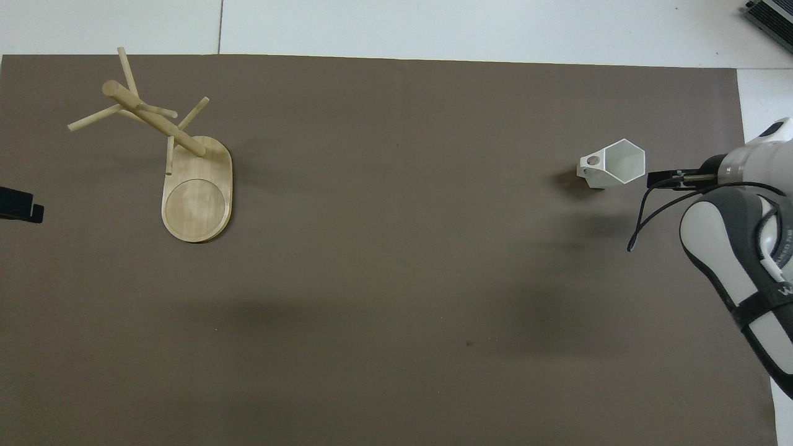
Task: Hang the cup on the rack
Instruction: 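Reach the right gripper toward the white hexagonal cup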
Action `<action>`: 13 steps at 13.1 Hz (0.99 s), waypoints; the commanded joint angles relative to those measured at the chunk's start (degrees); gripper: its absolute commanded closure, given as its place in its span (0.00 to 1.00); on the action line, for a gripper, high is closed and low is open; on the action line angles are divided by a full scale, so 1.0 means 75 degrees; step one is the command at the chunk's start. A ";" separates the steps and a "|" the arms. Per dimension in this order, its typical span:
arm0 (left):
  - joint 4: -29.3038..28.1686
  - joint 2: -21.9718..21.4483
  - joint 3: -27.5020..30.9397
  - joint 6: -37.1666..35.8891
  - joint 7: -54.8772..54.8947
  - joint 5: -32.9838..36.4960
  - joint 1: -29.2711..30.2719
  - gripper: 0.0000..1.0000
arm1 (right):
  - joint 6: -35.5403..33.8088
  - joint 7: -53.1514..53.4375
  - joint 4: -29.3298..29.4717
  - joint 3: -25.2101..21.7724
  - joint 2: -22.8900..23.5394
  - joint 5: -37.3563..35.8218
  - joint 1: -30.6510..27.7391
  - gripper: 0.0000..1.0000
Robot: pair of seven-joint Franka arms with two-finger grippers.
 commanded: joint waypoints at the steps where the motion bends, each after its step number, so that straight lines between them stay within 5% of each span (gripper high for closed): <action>1: 0.0001 -0.0064 0.0011 -0.0113 -0.0077 -0.0020 0.0021 0.00 | 0.0444 0.0337 0.0056 0.0088 0.0352 0.0038 0.0009 0.00; 6: 0.0001 -0.0064 0.0011 -0.0113 -0.0077 -0.0020 0.0021 0.00 | 0.0492 0.0326 0.0068 0.0135 0.0470 0.0038 0.0009 0.00; 13: 0.0001 -0.0064 0.0011 -0.0113 -0.0077 -0.0020 0.0021 0.00 | -0.0912 0.0255 0.0758 0.0135 0.0095 0.0026 0.0009 0.00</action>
